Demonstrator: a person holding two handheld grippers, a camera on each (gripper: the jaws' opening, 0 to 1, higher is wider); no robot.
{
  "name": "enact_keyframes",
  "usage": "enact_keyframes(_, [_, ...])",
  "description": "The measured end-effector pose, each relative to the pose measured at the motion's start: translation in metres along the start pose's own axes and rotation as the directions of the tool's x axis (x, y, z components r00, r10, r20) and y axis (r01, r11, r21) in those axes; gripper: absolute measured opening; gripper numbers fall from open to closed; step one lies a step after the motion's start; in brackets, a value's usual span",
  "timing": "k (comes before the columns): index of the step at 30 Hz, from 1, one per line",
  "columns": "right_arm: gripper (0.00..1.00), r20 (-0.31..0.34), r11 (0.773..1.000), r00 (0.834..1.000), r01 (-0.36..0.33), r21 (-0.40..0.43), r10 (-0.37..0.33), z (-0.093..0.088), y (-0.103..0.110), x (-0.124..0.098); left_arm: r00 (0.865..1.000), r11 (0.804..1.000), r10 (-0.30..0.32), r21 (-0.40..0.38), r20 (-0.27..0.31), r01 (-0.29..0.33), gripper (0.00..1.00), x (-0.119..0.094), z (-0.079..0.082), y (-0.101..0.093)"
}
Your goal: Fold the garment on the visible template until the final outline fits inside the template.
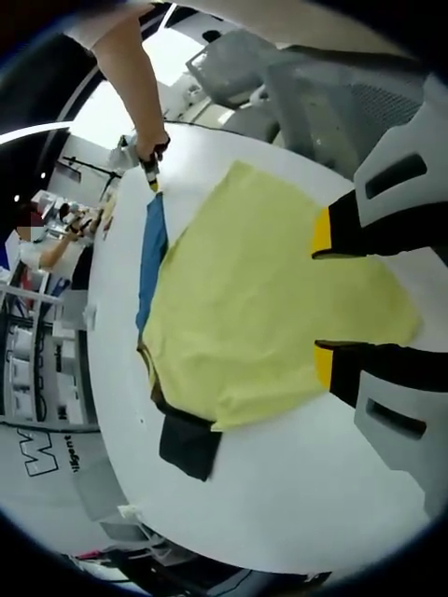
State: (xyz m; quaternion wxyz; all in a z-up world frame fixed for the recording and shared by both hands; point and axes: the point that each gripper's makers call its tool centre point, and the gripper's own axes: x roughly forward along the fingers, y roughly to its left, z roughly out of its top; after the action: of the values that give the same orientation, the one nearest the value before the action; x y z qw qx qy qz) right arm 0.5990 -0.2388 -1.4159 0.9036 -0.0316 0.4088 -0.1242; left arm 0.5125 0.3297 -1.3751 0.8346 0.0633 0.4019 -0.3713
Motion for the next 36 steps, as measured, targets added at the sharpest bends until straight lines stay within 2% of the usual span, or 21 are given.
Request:
enact_keyframes(6, [0.00, 0.016, 1.000, 1.000, -0.021, -0.014, 0.021, 0.005, 0.009, -0.002, 1.000, 1.000, 0.002, 0.000, 0.006, -0.002, 0.33, 0.001, 0.004, 0.006])
enact_keyframes(15, [0.00, 0.043, 0.999, 0.998, -0.040, -0.026, 0.041, 0.007, 0.019, -0.010, 1.000, 1.000, 0.015, 0.003, 0.017, -0.015, 0.33, 0.007, 0.014, 0.028])
enact_keyframes(20, [0.00, 0.079, 0.998, 0.995, -0.052, -0.025, 0.054, 0.008, 0.021, -0.016, 0.999, 0.999, 0.034, 0.000, 0.021, -0.034, 0.33, 0.013, 0.021, 0.049])
enact_keyframes(28, [0.00, 0.085, 0.998, 0.995, -0.053, -0.022, 0.055, -0.002, 0.020, -0.025, 0.997, 0.998, 0.066, -0.025, 0.038, -0.065, 0.32, 0.024, 0.038, 0.090])
enact_keyframes(36, [0.00, 0.088, 0.999, 0.995, -0.041, -0.019, 0.043, -0.010, 0.019, -0.034, 0.992, 0.991, 0.109, -0.084, 0.065, -0.103, 0.31, 0.034, 0.058, 0.144])
